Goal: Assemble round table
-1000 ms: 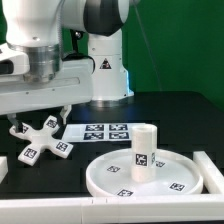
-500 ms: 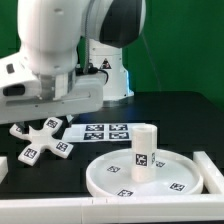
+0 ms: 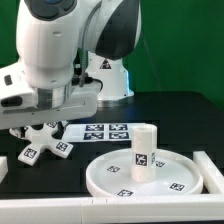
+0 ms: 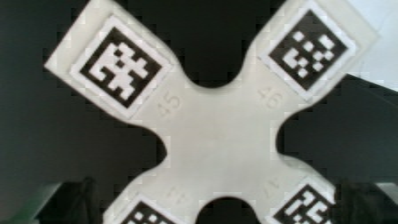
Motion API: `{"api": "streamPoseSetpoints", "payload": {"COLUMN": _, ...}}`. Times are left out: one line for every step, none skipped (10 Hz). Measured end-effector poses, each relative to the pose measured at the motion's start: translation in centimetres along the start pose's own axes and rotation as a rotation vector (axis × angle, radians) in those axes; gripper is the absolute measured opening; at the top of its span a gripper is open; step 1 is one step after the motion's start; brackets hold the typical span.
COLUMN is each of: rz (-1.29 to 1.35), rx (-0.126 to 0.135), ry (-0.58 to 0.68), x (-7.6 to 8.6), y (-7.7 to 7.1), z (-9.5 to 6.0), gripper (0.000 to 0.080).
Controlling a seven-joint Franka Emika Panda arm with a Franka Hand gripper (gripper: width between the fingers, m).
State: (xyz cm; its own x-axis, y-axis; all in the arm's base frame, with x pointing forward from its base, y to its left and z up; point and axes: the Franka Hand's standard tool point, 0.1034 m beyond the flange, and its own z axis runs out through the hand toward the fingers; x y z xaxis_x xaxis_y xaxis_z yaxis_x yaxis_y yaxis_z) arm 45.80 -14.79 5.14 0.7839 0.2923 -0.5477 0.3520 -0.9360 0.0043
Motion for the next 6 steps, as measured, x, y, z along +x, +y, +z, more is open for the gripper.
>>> {"api": "streamPoseSetpoints", "payload": {"rz": 0.000, "rx": 0.000, "ry": 0.000, "x": 0.0, "y": 0.0, "z": 0.0, "gripper": 0.0649}}
{"api": "streamPoseSetpoints", "payload": {"rz": 0.001, "rx": 0.001, "ry": -0.001, "x": 0.0, "y": 0.0, "z": 0.1, "gripper": 0.0649}}
{"api": "streamPoseSetpoints", "payload": {"rz": 0.001, "rx": 0.002, "ry": -0.005, "x": -0.1, "y": 0.1, "z": 0.3, "gripper": 0.0649}}
{"api": "streamPoseSetpoints", "payload": {"rz": 0.004, "rx": 0.005, "ry": -0.012, "x": -0.3, "y": 0.1, "z": 0.8, "gripper": 0.0649}}
{"api": "streamPoseSetpoints", "payload": {"rz": 0.008, "rx": 0.003, "ry": -0.013, "x": -0.4, "y": 0.0, "z": 1.5, "gripper": 0.0649}}
{"api": "streamPoseSetpoints", "payload": {"rz": 0.010, "rx": 0.003, "ry": -0.017, "x": -0.5, "y": -0.4, "z": 2.1, "gripper": 0.0649}}
